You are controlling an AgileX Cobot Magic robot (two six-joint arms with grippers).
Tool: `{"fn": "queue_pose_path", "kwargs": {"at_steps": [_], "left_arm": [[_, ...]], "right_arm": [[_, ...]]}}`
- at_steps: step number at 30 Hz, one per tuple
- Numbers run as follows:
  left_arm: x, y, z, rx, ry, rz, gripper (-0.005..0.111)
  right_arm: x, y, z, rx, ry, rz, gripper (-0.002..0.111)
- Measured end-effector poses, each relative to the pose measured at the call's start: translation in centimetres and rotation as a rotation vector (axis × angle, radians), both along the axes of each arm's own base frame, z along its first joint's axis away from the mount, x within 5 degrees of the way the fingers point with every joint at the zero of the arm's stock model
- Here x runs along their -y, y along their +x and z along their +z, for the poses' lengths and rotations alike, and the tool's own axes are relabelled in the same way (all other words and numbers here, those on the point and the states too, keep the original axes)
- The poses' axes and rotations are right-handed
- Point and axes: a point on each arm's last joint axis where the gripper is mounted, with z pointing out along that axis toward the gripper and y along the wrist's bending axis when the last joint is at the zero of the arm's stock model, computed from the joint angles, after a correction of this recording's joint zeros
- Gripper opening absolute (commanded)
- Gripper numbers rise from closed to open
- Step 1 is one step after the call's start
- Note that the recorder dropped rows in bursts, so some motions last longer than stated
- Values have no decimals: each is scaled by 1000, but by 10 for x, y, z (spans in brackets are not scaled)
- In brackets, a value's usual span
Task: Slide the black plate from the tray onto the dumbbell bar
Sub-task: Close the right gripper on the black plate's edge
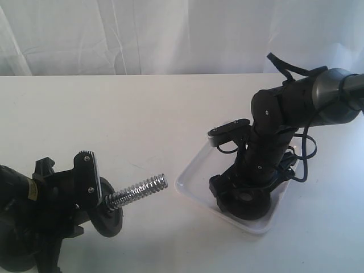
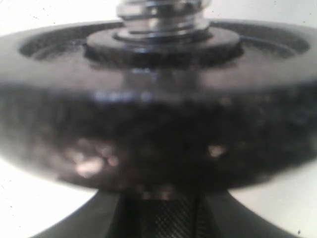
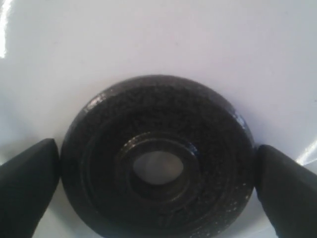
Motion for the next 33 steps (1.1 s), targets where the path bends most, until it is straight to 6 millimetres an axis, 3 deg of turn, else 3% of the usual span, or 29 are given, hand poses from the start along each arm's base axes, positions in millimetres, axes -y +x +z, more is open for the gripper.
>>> {"fn": "queue_pose_path", "kwargs": {"at_steps": [8,13,17,26,33], "left_arm": [[0,0,0,0,0,0,0],[0,0,0,0,0,0,0],[0,0,0,0,0,0,0],[0,0,0,0,0,0,0],[0,0,0,0,0,0,0]], "right_arm": [[-1,2,-5,-28,-13,-1,103],[-1,3,-5,-45,-23,-2,93],[0,3,-5,-54,-29,-2,73],[-1,4,-5,-67,-34,-17,2],[-5,13,2,-113,-53,-11,0]]}}
